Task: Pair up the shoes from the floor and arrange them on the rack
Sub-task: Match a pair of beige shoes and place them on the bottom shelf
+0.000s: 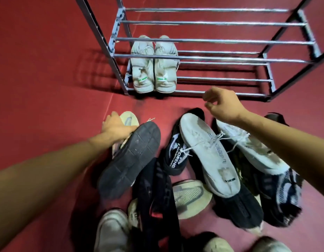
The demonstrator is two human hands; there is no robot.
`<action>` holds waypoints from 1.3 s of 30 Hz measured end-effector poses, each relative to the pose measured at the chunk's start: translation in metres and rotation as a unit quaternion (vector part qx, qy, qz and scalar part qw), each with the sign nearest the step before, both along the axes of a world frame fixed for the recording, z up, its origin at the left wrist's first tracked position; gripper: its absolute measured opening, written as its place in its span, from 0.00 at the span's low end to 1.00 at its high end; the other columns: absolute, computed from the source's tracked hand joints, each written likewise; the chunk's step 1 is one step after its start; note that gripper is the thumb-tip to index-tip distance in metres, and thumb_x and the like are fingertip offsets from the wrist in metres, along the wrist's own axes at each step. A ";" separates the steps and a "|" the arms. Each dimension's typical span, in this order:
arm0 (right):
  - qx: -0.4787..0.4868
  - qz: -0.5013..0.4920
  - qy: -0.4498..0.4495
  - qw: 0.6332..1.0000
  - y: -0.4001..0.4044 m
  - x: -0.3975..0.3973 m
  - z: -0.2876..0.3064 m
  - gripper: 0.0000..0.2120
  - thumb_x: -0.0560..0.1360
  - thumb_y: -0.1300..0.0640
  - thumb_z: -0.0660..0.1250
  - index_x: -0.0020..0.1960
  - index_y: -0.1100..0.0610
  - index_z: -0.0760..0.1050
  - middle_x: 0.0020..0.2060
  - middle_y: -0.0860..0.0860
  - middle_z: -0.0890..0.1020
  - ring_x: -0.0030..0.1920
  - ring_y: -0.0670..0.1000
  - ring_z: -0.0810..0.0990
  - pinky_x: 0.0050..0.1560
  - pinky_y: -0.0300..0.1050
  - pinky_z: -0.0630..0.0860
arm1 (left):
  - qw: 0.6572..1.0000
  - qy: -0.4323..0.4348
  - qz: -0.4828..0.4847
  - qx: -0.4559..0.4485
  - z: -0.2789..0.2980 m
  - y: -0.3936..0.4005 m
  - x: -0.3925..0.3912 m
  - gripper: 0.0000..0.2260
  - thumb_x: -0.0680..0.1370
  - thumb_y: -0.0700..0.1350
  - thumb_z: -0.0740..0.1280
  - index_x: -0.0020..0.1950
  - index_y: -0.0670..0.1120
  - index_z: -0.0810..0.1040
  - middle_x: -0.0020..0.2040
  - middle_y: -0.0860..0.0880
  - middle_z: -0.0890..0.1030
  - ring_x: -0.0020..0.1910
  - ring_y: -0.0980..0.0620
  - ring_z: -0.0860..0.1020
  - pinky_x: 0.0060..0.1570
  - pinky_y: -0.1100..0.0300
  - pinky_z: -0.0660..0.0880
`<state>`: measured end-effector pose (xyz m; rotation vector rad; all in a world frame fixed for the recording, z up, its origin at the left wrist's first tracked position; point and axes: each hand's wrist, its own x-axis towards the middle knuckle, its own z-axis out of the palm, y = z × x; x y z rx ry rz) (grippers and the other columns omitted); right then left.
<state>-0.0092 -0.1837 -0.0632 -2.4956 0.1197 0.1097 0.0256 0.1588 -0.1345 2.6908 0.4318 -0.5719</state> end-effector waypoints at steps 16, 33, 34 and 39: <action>0.139 0.078 0.105 0.982 -0.018 -0.065 0.082 0.34 0.65 0.43 0.78 0.66 0.53 0.74 0.61 0.48 0.80 0.60 0.45 0.79 0.62 0.43 0.76 | 0.853 -0.342 -0.355 -0.173 0.203 -0.108 -0.025 0.21 0.63 0.63 0.75 0.48 0.54 0.75 0.43 0.57 0.76 0.42 0.55 0.73 0.41 0.61 0.66; 0.311 -0.051 0.228 0.921 -0.001 -0.070 0.039 0.04 0.78 0.65 0.61 0.49 0.59 0.73 0.45 0.58 0.84 0.39 0.56 0.85 0.49 0.59 0.82 | 0.951 -0.119 -0.169 -0.231 0.083 -0.129 -0.095 0.36 0.68 0.63 0.74 0.70 0.49 0.67 0.64 0.49 0.70 0.66 0.48 0.71 0.67 0.49 0.69; 0.303 -0.036 0.250 0.919 0.002 -0.070 0.035 0.02 0.78 0.61 0.63 0.49 0.59 0.74 0.47 0.59 0.85 0.40 0.57 0.85 0.50 0.58 0.82 | 0.943 -0.138 -0.205 -0.222 0.081 -0.132 -0.100 0.34 0.68 0.64 0.73 0.68 0.50 0.67 0.63 0.49 0.70 0.65 0.48 0.71 0.66 0.49 0.70; 0.292 -0.084 0.302 0.904 0.008 -0.067 0.022 0.20 0.71 0.35 0.66 0.41 0.52 0.82 0.34 0.51 0.83 0.33 0.53 0.82 0.39 0.49 0.82 | 0.886 -0.153 -0.305 -0.315 0.085 -0.147 -0.124 0.24 0.74 0.46 0.75 0.67 0.41 0.73 0.66 0.45 0.73 0.65 0.47 0.74 0.66 0.47 0.72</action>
